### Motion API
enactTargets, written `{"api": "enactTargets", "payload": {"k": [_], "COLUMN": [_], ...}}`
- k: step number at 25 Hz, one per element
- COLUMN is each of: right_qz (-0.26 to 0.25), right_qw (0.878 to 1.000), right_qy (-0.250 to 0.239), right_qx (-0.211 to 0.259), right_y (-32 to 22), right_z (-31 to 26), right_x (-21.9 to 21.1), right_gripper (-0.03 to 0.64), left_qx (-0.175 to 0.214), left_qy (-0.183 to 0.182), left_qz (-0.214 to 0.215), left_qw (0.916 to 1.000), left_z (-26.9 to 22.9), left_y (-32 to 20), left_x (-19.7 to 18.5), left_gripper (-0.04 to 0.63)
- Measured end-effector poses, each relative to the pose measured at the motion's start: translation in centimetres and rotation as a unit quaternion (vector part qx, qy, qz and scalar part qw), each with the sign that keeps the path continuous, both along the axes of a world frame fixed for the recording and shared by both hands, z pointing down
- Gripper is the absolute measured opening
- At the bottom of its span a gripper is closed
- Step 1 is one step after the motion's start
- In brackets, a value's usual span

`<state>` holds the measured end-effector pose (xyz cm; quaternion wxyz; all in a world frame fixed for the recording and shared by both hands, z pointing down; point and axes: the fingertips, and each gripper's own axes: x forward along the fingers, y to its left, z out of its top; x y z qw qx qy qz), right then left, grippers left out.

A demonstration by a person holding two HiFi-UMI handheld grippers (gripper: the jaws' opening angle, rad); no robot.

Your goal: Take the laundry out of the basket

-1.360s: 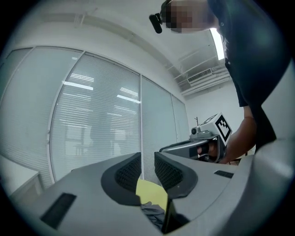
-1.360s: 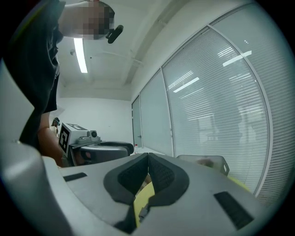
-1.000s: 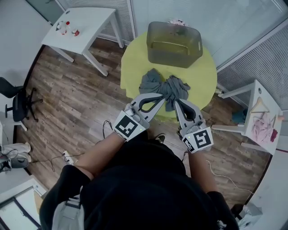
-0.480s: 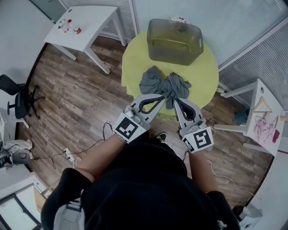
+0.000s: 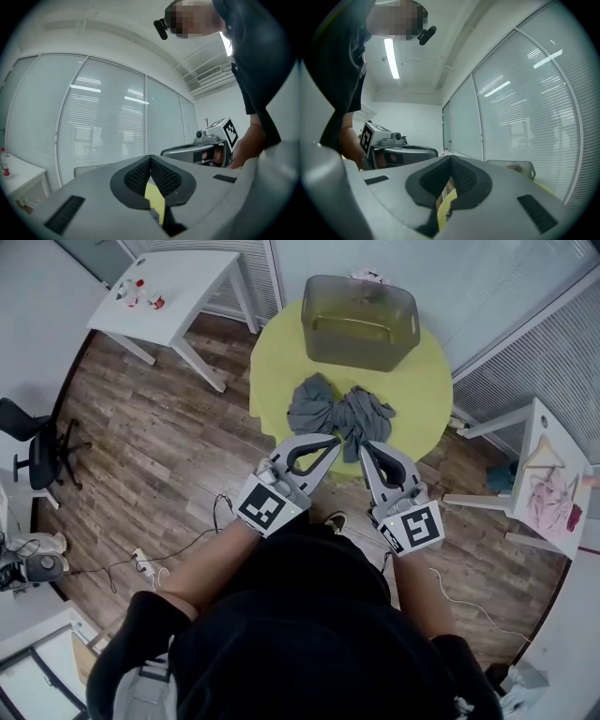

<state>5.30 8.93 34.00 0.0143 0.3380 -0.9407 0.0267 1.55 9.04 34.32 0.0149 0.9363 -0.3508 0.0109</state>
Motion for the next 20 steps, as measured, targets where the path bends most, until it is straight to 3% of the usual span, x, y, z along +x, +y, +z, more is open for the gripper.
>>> {"api": "enactTargets", "payload": {"k": [20], "right_qz": [-0.002], "right_qw": [1.000], "right_qy": [0.005], "right_qx": [0.002], "right_y": [-0.03], "right_z": [0.12], "right_x": [-0.29], "right_gripper": [0.021], "left_qx": [-0.001], "left_qy": [0.000], "left_qz": [0.007], "left_qw": [1.0000], "left_z": [0.38], "left_y": [-0.20], "left_x": [0.08], "left_gripper": [0.009]}}
